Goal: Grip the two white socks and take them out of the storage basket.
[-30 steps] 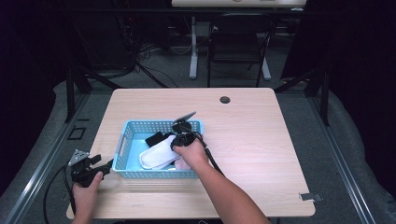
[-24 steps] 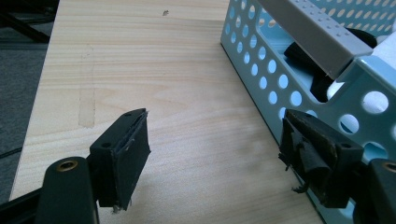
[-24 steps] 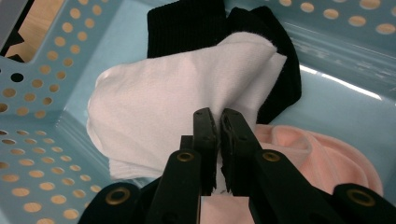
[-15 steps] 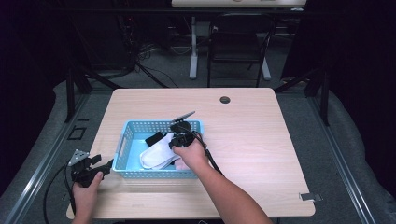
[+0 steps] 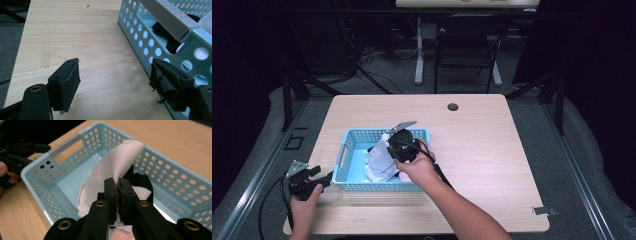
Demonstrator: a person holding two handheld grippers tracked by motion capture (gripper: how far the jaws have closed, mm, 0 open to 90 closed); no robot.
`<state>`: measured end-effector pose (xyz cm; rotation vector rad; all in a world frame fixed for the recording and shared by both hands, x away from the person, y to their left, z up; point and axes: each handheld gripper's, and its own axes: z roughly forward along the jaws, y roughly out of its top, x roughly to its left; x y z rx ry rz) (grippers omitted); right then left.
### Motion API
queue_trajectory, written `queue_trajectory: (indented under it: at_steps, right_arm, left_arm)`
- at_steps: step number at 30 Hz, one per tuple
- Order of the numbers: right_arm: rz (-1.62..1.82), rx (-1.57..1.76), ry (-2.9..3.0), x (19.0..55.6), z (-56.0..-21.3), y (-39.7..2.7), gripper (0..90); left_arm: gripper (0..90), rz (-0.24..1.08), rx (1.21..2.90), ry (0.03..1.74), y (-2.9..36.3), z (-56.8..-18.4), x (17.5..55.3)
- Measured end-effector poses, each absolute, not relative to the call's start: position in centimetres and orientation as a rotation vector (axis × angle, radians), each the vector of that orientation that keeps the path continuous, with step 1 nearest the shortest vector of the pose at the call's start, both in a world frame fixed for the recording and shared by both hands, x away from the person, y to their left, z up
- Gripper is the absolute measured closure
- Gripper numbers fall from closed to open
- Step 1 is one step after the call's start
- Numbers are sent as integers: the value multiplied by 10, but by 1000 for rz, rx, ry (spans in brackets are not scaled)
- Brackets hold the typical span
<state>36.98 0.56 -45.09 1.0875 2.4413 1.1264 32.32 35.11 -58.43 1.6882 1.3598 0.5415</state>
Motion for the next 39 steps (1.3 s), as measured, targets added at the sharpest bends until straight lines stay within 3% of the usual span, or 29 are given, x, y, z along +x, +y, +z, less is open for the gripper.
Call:
queue_trajectory:
  at_steps: [18, 39]
  right_arm:
    - [1328, 956, 2304, 325, -393, -45, 874]
    - [1408, 1161, 2111, 289, -388, -141, 882]
  left_arm:
    - [239, 541, 1692, 1361, 351, -585, 323]
    - [239, 539, 1703, 1365, 350, -584, 323]
